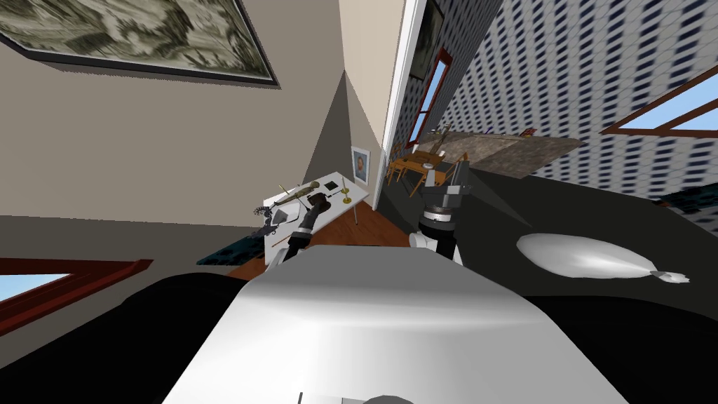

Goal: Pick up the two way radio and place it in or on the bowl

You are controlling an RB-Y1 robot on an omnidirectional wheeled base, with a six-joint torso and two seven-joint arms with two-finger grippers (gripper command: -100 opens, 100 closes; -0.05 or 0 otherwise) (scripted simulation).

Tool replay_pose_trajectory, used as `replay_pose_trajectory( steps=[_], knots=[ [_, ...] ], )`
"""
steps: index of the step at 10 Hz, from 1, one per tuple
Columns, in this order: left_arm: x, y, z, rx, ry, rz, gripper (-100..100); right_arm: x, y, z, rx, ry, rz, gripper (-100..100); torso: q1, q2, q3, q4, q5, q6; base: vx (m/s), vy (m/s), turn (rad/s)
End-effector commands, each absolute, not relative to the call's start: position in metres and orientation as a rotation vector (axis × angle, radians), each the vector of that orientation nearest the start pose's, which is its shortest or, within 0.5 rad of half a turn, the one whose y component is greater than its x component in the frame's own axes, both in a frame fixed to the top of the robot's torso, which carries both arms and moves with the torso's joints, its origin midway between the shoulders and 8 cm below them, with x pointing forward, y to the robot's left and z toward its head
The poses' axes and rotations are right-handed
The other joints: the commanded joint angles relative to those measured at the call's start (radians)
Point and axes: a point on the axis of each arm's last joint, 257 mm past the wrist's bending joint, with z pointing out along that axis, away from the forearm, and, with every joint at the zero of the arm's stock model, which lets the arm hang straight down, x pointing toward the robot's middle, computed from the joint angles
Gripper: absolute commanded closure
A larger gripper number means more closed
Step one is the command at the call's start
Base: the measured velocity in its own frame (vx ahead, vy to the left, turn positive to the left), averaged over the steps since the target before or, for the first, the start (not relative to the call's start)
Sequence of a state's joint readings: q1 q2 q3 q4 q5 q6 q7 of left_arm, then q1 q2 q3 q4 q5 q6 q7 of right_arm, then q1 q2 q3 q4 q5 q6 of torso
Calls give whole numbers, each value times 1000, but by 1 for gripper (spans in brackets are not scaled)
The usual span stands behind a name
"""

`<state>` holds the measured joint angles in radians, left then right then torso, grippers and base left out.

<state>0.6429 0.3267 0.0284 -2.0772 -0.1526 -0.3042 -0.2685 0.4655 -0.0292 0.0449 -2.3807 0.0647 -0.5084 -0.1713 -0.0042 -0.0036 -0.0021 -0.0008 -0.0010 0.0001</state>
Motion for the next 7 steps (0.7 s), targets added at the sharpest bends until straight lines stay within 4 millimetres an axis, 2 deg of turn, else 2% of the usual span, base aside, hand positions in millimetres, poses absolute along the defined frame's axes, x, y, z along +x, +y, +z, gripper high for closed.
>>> replay_pose_trajectory(
  steps=[1,7],
  knots=[
    [361,329,-193,-516,1439,-618,-100,324,-245,79,549,541,1511,0,0,0,0,0,0,0,57,-66,4],
    [337,418,-270,-491,1685,-268,-100,324,-245,79,549,541,1511,0,2,-3,-2,-1,0,0,86,-53,-11]
  ],
)
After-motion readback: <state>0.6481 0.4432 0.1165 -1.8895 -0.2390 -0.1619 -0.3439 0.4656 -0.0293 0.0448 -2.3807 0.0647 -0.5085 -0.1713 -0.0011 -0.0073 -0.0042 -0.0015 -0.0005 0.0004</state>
